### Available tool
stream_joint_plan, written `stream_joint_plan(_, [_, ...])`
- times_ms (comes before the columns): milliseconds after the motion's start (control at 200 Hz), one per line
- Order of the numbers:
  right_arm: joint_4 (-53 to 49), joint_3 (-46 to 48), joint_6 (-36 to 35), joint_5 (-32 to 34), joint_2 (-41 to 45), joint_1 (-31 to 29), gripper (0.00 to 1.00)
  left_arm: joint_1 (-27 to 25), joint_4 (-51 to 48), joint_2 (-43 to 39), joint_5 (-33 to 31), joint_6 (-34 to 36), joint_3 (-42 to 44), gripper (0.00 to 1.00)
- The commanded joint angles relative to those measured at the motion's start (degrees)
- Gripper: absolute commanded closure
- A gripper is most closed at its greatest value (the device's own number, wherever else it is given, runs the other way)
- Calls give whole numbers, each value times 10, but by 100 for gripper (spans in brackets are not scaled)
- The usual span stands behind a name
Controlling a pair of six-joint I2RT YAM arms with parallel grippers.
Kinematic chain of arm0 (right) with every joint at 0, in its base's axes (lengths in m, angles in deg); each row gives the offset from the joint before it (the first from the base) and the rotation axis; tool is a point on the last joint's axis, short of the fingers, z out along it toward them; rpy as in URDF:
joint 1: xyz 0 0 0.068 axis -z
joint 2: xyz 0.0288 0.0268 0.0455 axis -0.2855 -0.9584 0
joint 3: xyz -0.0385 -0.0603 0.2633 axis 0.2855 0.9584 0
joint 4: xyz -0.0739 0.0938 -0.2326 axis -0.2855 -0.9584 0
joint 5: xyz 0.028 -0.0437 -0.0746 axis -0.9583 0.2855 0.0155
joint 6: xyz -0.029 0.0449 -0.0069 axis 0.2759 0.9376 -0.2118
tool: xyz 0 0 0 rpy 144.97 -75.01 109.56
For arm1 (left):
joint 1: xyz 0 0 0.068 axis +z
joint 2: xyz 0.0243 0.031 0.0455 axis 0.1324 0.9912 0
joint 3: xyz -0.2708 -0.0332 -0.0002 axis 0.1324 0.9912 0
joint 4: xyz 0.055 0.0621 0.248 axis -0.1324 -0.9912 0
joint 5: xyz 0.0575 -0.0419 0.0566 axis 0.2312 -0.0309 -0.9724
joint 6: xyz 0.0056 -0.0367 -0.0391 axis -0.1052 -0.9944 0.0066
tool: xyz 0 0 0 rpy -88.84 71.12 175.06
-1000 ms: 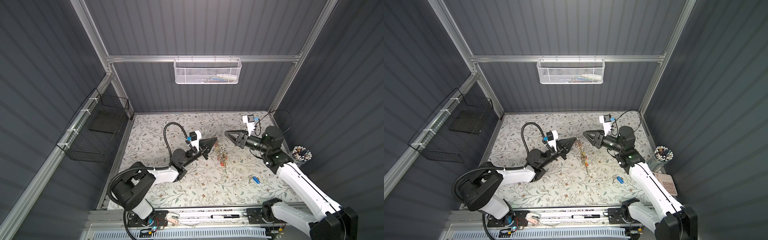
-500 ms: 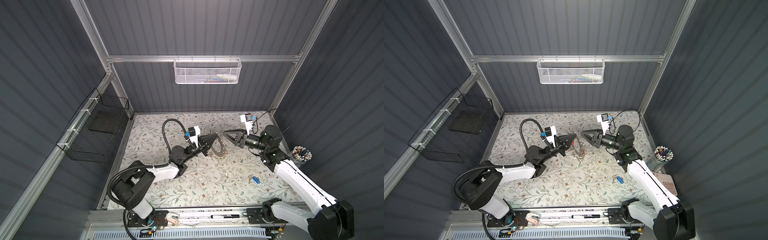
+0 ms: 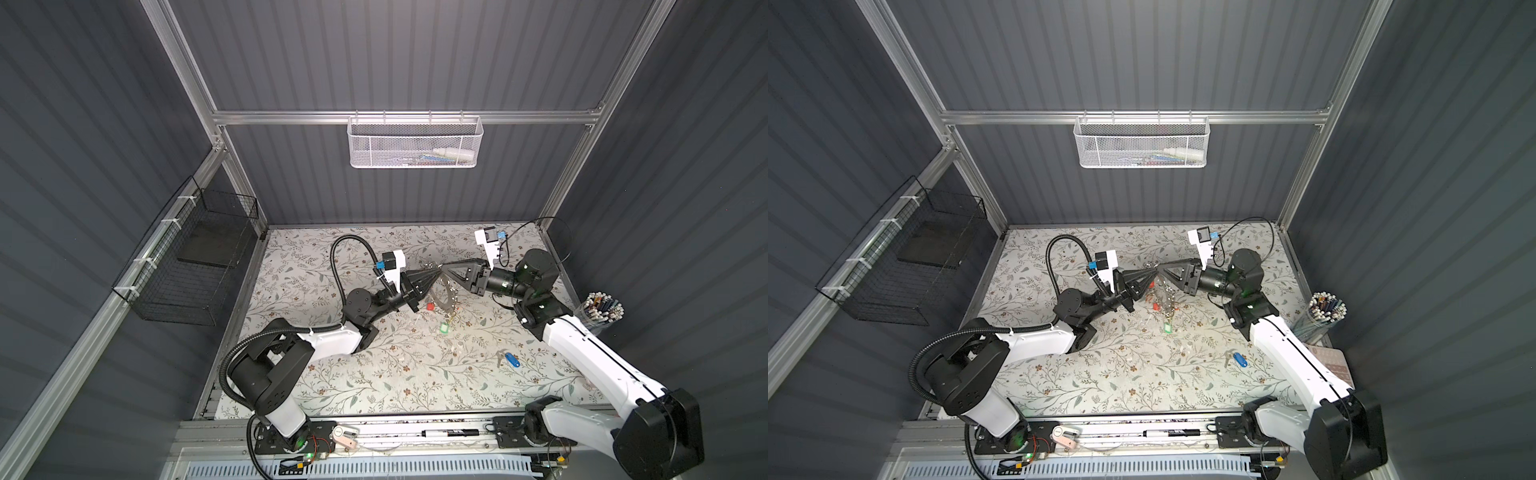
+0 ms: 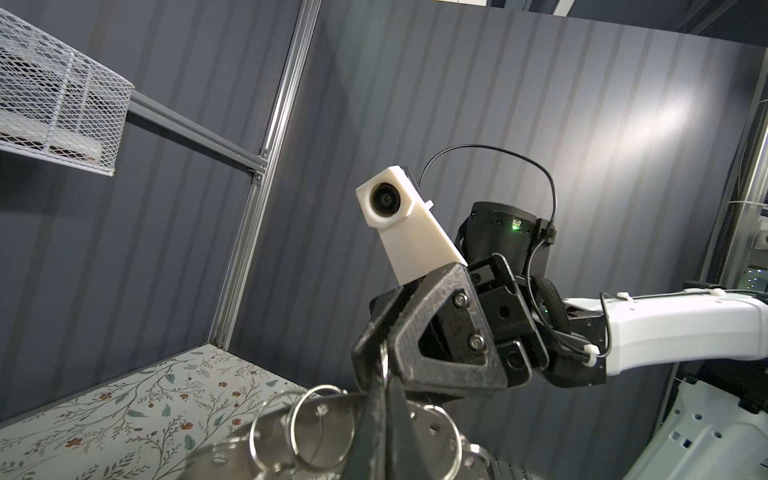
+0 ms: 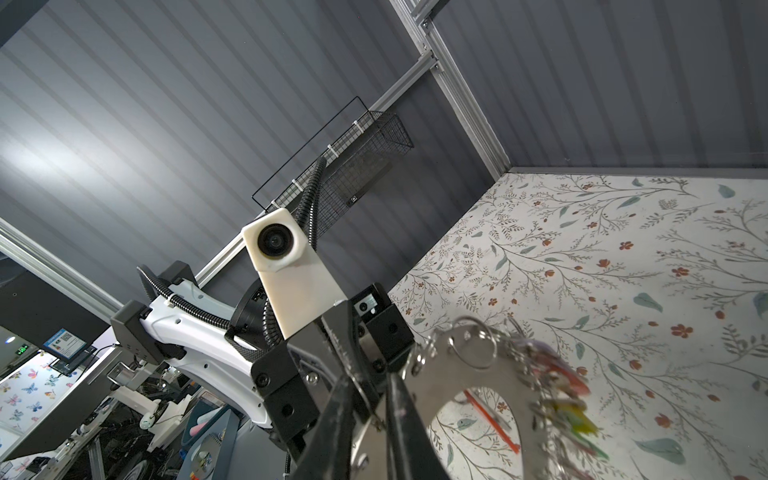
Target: Put the keys on the keyring
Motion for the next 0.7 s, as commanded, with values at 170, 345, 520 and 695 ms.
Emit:
stream_joint_plan(170, [28, 1, 7, -7, 0, -3, 91, 8, 48, -2, -2, -15, -25, 100])
stream_joint_plan(345, [49, 7, 19, -6, -3, -3, 97, 12, 47, 0, 3, -23, -26, 100])
stream_joint_plan(520, [51, 10, 17, -4, -1, -3, 100, 20, 48, 4, 3, -39, -23, 100])
stream_joint_plan(695, [12, 5, -16, 15, 8, -3, 100, 46, 48, 19, 24, -93, -33, 100])
